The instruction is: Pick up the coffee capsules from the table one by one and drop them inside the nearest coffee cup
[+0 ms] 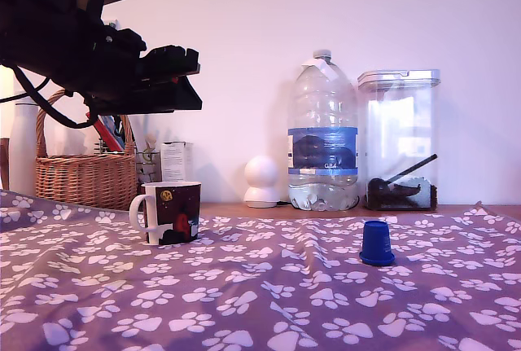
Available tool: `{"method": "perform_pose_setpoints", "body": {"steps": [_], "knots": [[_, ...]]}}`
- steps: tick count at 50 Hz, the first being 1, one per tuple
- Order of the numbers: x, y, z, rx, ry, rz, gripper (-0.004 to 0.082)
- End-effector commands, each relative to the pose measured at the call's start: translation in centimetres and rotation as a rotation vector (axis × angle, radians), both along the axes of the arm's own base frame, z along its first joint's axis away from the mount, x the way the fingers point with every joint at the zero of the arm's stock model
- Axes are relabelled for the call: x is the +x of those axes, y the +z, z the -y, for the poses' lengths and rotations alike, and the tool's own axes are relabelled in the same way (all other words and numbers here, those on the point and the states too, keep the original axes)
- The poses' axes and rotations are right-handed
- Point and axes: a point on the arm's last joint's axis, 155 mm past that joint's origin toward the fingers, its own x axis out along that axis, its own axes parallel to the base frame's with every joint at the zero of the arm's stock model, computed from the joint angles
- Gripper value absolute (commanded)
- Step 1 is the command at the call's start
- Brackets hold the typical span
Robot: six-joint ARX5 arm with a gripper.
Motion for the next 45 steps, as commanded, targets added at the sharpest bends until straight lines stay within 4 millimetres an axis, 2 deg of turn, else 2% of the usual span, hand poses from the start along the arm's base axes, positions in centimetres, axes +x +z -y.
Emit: {"method": "perform_pose_setpoints", "body": {"steps": [1, 12, 29, 35, 42, 45], "knots": [[-0.4, -1.0, -0.1, 0.015, -0.01, -0.034, 0.0344], [-1.4, -1.1, 1.4, 0.019, -0.105, -0.036, 0.0344], [-6.7, -1.9, 7.2, 0.115, -0.43, 0.005, 0.033], [-8.1, -2.6, 8.4, 0.138, -0.48, -0.005, 0.0238], [-9.3, -3.4, 9.2, 0.155, -0.515, -0.037, 0.0038], [-9.7, -3.8, 9.4, 0.161, -0.525, -0.051, 0.0002]]}}
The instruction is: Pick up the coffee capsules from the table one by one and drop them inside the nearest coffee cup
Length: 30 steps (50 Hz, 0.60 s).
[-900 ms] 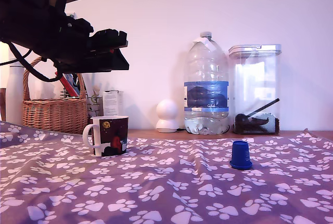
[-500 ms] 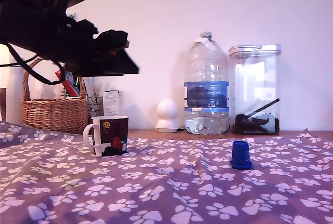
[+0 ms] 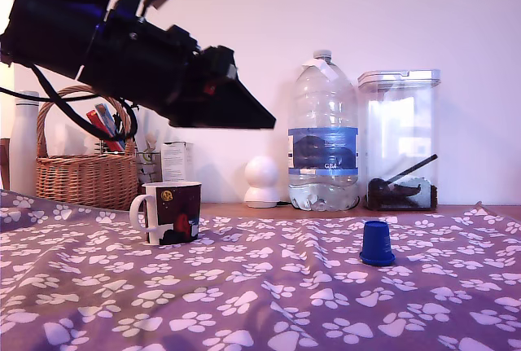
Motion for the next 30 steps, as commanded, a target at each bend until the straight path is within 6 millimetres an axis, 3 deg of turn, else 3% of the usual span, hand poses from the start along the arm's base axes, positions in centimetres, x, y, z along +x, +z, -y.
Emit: {"method": "perform_pose_setpoints", "body": {"steps": [1, 15, 30], "knots": [[-0.6, -0.4, 0.1, 0.008, -0.015, -0.006, 0.0002], [-2.7, -1.3, 0.8, 0.005, -0.105, -0.048, 0.0001], [-4.1, -2.2, -0.3, -0.051, -0.107, 0.012, 0.0004]]}}
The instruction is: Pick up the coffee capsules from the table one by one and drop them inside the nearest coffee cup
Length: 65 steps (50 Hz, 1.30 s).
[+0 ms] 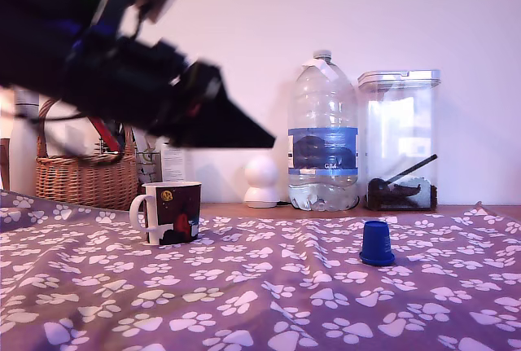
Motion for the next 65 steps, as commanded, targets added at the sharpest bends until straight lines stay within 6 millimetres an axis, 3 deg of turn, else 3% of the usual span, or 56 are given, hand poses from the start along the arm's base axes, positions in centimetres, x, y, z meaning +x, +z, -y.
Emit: {"method": "perform_pose_setpoints", "body": {"steps": [1, 16, 23, 27, 34, 38, 65], "knots": [[-0.6, -0.1, -0.3, -0.019, -0.003, 0.017, 0.0004], [-1.1, -1.0, -0.9, -0.05, 0.017, -0.016, 0.0007], [-1.2, -2.3, -0.3, -0.048, 0.012, -0.038, 0.0025], [-1.1, -2.7, 0.2, -0.077, 0.011, -0.057, 0.0167], [-0.9, -3.1, 1.1, -0.124, 0.022, -0.05, 0.0567], [-0.9, -3.6, 1.5, -0.138, 0.032, -0.048, 0.0651], [0.6, -4.7, 2.3, -0.138, 0.11, -0.061, 0.066]]}}
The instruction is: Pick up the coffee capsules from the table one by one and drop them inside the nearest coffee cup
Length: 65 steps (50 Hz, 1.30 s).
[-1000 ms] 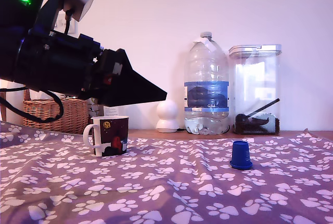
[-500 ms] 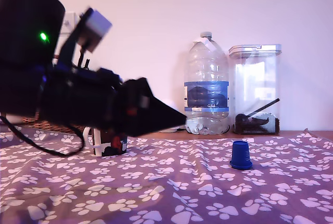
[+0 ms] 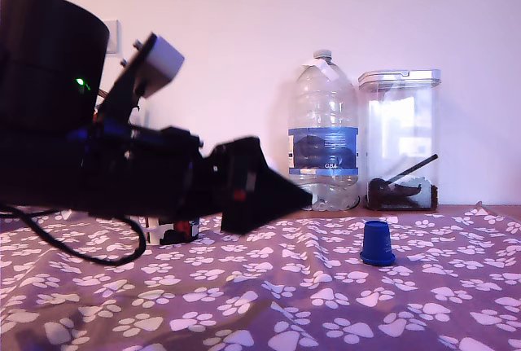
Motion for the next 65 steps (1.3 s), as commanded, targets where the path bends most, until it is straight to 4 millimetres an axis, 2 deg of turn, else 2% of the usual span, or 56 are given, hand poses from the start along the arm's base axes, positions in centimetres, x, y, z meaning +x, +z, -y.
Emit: {"method": "perform_pose_setpoints", "body": {"steps": [1, 20, 31, 65], "knots": [[0.3, 0.2, 0.8, -0.005, -0.005, -0.009, 0.066], [1.9, -1.3, 3.3, 0.055, 0.008, -0.051, 0.066], [2.8, -1.1, 5.2, 0.056, -0.001, -0.052, 0.066], [6.9, -3.4, 9.5, 0.168, 0.025, -0.2, 0.0659]]}}
